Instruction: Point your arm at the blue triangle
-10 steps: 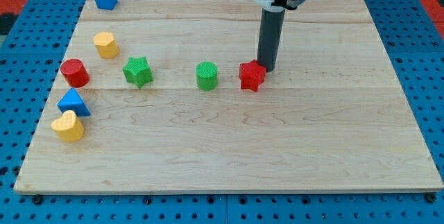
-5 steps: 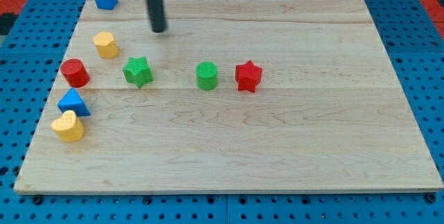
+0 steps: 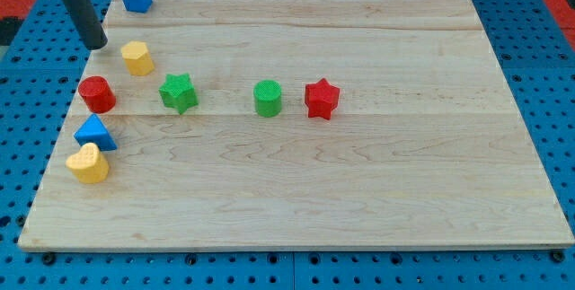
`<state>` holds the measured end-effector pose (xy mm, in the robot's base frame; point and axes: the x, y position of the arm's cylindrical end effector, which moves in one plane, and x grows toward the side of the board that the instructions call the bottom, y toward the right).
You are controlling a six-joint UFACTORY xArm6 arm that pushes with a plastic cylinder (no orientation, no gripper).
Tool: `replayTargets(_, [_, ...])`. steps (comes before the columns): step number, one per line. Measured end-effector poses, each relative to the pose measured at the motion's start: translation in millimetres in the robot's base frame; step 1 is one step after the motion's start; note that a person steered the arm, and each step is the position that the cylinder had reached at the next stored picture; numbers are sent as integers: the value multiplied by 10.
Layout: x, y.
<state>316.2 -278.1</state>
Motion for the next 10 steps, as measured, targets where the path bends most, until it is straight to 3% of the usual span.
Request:
replayTargets(1, [7,-64])
replayTargets(3, [562,-131])
replayTargets(6, [700,-265])
replayTargets(9, [1438,-263])
replayTargets(10, [1606,190])
